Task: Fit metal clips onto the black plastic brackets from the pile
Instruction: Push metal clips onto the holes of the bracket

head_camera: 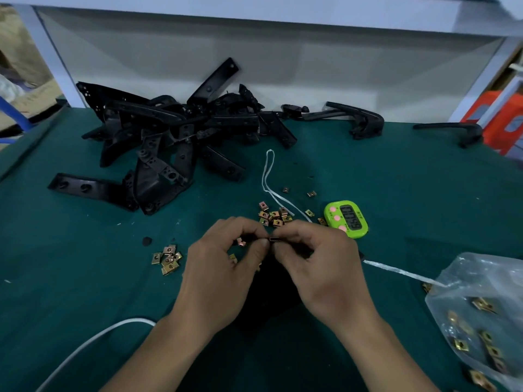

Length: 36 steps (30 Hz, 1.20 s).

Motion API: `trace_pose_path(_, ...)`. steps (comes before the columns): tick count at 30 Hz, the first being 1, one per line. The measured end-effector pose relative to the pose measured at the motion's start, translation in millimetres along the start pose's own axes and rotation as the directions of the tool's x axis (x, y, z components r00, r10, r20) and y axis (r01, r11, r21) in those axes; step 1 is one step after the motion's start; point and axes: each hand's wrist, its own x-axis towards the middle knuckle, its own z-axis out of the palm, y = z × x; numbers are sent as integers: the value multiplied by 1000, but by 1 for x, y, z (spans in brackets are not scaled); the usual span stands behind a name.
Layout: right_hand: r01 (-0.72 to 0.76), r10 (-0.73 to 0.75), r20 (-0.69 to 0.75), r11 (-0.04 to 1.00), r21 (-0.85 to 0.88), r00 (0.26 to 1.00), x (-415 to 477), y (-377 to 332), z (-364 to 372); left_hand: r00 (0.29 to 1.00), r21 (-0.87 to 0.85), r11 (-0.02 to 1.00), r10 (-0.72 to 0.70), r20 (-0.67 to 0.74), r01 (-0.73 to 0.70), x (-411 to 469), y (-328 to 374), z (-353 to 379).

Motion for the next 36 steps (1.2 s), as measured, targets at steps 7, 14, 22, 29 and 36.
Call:
trace_pose_path(7, 21, -22, -26, 999, -28, 999, -1, 5, 2, 999, 39, 999, 36, 14, -37, -2, 1, 1)
trace_pose_path(14, 26, -27, -13, 997, -67, 1000, -2, 7, 4, 1000, 41, 999, 26, 14, -26, -2, 0, 0)
trace_pose_path(22, 54, -54, 29, 999, -1, 998, 1, 2, -2, 1000, -31, 999, 22, 22, -21, -1, 4, -1)
trace_pose_path(29, 62, -83, -92, 976, -211, 992, 2, 1, -12, 976, -128, 974, -201, -86, 190, 4, -3, -3)
trace_pose_path(36, -126, 270, 274, 885, -447, 923, 3, -1, -26, 928, -256, 909, -361, -92, 328, 11, -13, -6)
